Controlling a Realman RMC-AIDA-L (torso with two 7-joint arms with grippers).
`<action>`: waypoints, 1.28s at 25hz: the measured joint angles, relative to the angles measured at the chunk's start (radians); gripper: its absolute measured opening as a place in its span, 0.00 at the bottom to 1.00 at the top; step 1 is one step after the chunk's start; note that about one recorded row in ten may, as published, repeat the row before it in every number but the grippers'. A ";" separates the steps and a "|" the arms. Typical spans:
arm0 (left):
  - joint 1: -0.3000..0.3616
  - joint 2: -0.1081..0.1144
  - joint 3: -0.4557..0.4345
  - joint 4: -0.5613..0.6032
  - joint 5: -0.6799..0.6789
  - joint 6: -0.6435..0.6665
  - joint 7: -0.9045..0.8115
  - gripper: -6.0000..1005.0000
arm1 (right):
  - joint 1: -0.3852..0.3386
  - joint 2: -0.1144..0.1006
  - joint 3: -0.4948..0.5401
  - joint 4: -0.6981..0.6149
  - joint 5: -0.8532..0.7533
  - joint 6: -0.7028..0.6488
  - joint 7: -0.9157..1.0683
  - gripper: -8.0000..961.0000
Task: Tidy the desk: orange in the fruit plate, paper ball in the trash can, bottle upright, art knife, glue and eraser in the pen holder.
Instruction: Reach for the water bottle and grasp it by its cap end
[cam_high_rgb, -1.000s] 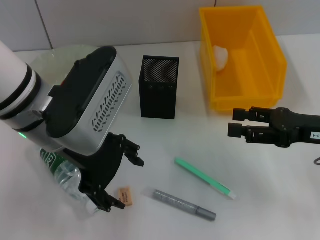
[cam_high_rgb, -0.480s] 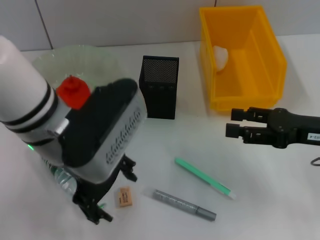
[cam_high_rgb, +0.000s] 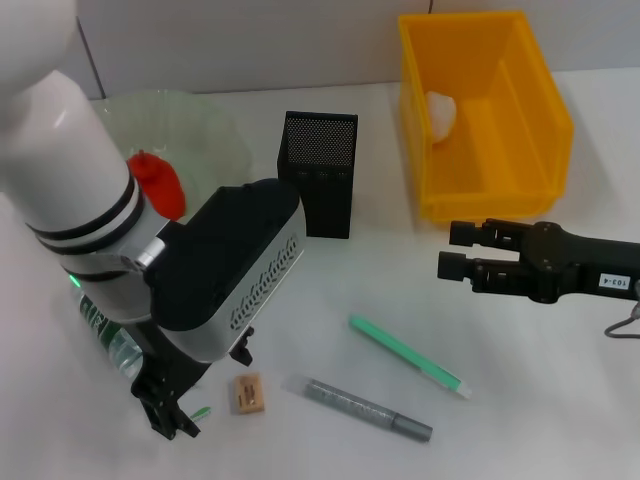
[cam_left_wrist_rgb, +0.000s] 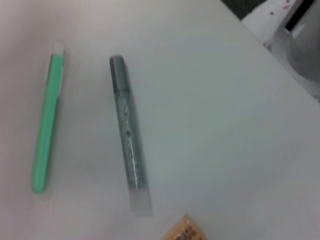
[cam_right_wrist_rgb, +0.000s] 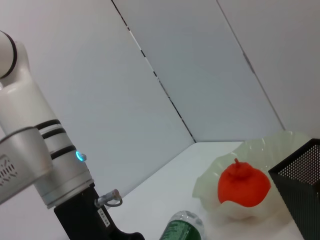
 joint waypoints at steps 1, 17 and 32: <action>-0.011 0.000 0.007 -0.021 0.010 -0.007 0.001 0.84 | 0.000 0.000 0.000 0.000 0.001 0.003 -0.001 0.81; -0.043 0.005 0.064 -0.137 0.045 -0.058 0.001 0.83 | 0.006 0.000 0.008 0.006 0.002 0.016 -0.013 0.81; -0.036 -0.006 0.123 -0.143 0.060 -0.082 0.004 0.74 | -0.009 0.002 0.009 0.014 0.002 0.008 -0.013 0.82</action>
